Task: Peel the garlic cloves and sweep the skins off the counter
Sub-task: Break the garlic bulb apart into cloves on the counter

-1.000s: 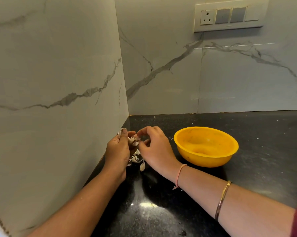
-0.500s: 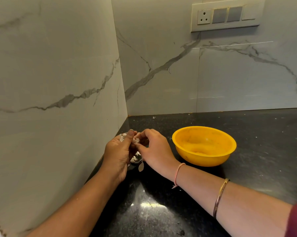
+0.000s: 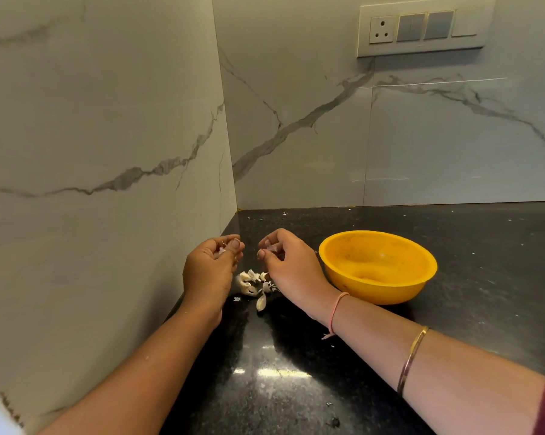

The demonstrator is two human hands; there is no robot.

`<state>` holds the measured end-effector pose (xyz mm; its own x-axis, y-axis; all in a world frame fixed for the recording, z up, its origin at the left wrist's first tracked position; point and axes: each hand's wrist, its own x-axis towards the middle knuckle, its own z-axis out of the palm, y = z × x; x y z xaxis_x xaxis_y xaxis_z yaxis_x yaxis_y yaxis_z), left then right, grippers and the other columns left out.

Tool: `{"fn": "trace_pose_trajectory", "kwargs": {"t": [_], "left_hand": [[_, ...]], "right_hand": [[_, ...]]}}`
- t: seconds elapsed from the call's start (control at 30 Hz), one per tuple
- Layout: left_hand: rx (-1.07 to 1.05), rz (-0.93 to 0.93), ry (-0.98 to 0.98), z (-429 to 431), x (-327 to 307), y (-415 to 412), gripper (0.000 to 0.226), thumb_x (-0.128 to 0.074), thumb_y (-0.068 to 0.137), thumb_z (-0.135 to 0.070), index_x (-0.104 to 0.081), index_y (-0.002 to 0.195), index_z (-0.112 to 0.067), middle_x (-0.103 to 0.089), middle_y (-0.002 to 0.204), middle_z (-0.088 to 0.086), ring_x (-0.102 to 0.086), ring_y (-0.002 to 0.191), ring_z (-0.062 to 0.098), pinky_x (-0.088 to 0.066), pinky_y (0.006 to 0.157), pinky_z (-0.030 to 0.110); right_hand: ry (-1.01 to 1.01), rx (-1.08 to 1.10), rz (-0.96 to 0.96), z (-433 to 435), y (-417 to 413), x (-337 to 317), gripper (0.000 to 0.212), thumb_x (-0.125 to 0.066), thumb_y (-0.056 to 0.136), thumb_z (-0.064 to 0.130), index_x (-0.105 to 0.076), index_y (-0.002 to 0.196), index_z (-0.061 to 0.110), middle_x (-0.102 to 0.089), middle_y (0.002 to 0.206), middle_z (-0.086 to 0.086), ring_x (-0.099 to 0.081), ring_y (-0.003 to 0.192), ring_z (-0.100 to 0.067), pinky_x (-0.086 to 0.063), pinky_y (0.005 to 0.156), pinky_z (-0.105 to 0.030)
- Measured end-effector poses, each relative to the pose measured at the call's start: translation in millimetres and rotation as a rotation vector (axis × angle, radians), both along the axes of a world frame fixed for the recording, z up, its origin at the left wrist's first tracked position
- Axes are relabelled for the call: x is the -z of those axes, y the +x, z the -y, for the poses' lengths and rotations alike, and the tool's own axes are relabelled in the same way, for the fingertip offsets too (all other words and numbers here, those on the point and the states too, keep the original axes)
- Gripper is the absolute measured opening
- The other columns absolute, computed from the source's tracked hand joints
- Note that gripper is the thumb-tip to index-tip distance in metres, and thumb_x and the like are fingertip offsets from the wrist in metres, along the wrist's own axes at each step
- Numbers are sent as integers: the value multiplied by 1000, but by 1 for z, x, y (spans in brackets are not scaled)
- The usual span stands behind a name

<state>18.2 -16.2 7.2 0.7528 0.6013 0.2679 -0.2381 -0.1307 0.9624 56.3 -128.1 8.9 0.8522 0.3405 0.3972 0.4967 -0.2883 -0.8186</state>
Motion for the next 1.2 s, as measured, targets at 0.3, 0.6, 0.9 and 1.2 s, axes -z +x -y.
{"fn": "trace_pose_trajectory", "kwargs": {"t": [0.3,0.6,0.9,1.2], "left_hand": [[-5,-132,90,-7,4,5,14,-54,95,-20,-68,98,-19,-70,92,-2,-65,94,14,-50,90,34],[6,-164,178,-9,2,3,28,-53,91,-5,-67,87,-29,-68,98,-4,-59,88,11,-48,73,24],[-42,-108,143,-6,-3,0,35,-44,89,6,-63,78,-22,-68,84,-2,-66,82,16,-52,90,39],[-25,-98,225,-10,-3,-1,18,-60,88,-3,-63,96,-18,-69,86,0,-67,88,17,-52,91,40]], "right_hand": [[3,-26,-43,3,0,-9,16,-48,95,8,-60,101,17,-60,87,1,-59,77,-12,-52,66,-26],[-197,-22,-38,5,-1,-27,27,-50,91,0,-62,108,16,-64,108,-7,-64,95,-22,-56,81,-36],[-421,-83,19,16,1,-43,47,-51,88,-3,-55,128,20,-49,133,-1,-53,115,-20,-48,74,-18],[-657,-149,60,17,-10,-53,47,-47,90,-2,-53,132,19,-54,126,-6,-56,102,-14,-40,69,-12]]}}
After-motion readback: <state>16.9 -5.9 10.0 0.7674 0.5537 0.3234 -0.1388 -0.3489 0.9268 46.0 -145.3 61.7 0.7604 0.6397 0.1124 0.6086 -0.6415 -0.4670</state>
